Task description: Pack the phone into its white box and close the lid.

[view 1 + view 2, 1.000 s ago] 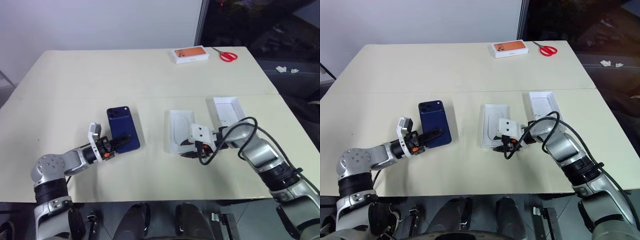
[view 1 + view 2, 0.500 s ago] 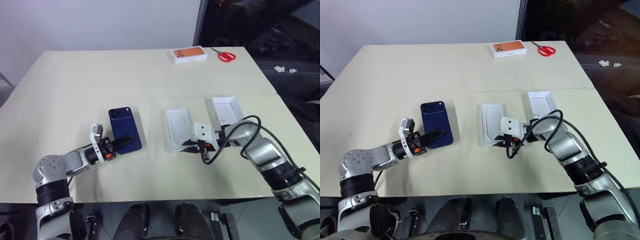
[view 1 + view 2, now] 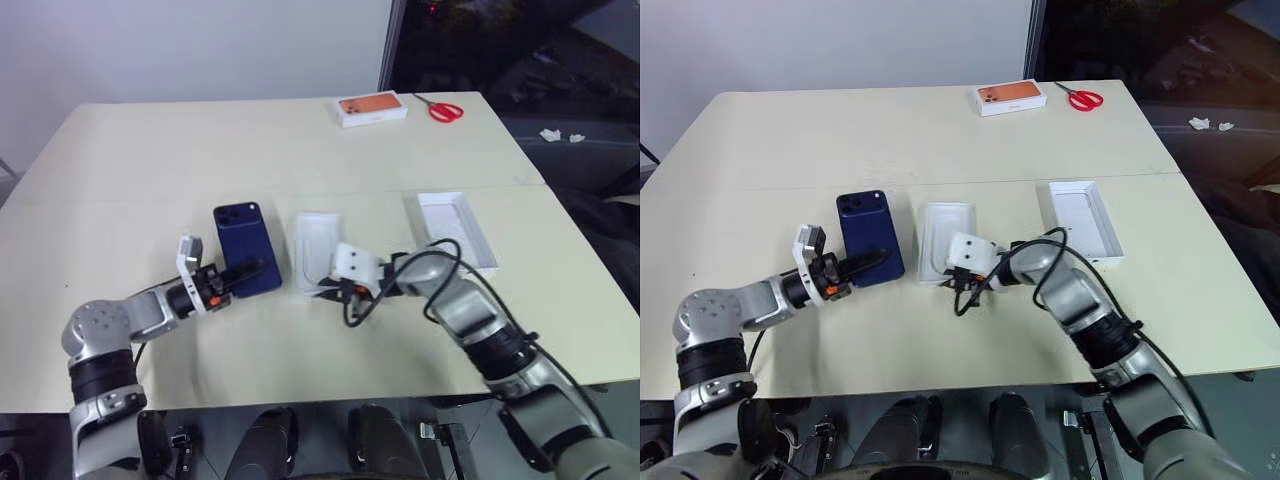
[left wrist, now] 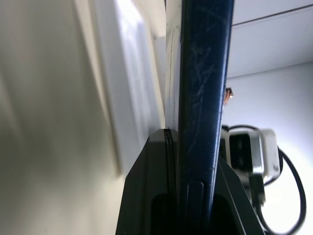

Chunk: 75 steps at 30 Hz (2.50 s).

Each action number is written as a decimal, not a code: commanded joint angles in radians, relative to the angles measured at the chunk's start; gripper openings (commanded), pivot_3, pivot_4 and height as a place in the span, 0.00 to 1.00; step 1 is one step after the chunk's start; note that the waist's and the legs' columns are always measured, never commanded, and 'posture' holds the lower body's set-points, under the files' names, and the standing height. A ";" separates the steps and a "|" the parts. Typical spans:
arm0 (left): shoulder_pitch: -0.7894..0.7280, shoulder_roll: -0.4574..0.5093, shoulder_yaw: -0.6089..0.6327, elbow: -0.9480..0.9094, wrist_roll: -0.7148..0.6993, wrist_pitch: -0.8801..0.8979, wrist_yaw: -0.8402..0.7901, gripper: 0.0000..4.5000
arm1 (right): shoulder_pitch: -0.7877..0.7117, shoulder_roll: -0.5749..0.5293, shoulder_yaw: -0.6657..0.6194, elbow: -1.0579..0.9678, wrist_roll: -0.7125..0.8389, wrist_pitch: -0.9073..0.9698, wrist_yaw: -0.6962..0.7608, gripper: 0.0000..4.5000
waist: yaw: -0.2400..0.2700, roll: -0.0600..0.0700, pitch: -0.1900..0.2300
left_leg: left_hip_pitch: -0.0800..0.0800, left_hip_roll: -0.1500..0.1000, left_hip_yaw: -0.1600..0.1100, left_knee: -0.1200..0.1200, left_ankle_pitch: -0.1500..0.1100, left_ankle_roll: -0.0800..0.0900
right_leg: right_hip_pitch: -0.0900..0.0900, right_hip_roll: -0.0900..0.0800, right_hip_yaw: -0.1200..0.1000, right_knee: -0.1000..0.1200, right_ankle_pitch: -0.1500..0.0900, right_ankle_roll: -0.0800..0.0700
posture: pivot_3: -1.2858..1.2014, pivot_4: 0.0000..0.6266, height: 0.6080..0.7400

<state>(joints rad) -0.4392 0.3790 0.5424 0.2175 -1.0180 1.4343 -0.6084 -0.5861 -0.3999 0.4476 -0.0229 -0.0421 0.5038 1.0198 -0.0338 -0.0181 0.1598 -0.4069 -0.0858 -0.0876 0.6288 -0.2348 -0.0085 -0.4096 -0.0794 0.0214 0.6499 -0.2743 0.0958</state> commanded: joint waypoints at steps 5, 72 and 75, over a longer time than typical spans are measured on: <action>-0.055 0.027 0.016 -0.012 -0.048 -0.005 0.006 0.00 | -0.001 0.042 0.020 -0.020 0.046 0.065 0.013 0.61 | 0.002 0.000 0.000 | 0.000 0.000 0.000 0.000 0.000 0.000 | 0.000 0.000 0.000 0.000 0.000 0.000 | 0.52 0.24 1.00; -0.298 0.106 -0.309 -0.070 0.209 0.054 -0.040 1.00 | -0.052 -0.173 -0.221 0.016 0.240 0.031 0.009 1.00 | 0.021 -0.003 0.007 | -0.003 -0.002 0.000 0.002 0.003 -0.005 | -0.002 -0.002 0.000 0.002 0.000 0.000 | 0.52 0.24 1.00; -0.275 0.139 -0.333 -0.098 0.227 0.018 -0.045 1.00 | -0.060 -0.169 -0.219 0.030 0.236 0.024 0.010 1.00 | 0.021 -0.003 0.007 | -0.003 -0.003 0.000 0.002 0.003 -0.005 | -0.002 -0.002 0.000 0.001 0.000 0.000 | 0.52 0.24 1.00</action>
<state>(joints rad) -0.7154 0.4973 0.2154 0.1555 -0.7998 1.4851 -0.6385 -0.6203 -0.5696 0.2336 0.0102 0.1966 0.5503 1.0278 -0.0126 -0.0215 0.1664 -0.4098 -0.0885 -0.0873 0.6306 -0.2316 -0.0134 -0.4115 -0.0818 0.0217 0.6513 -0.2740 0.0957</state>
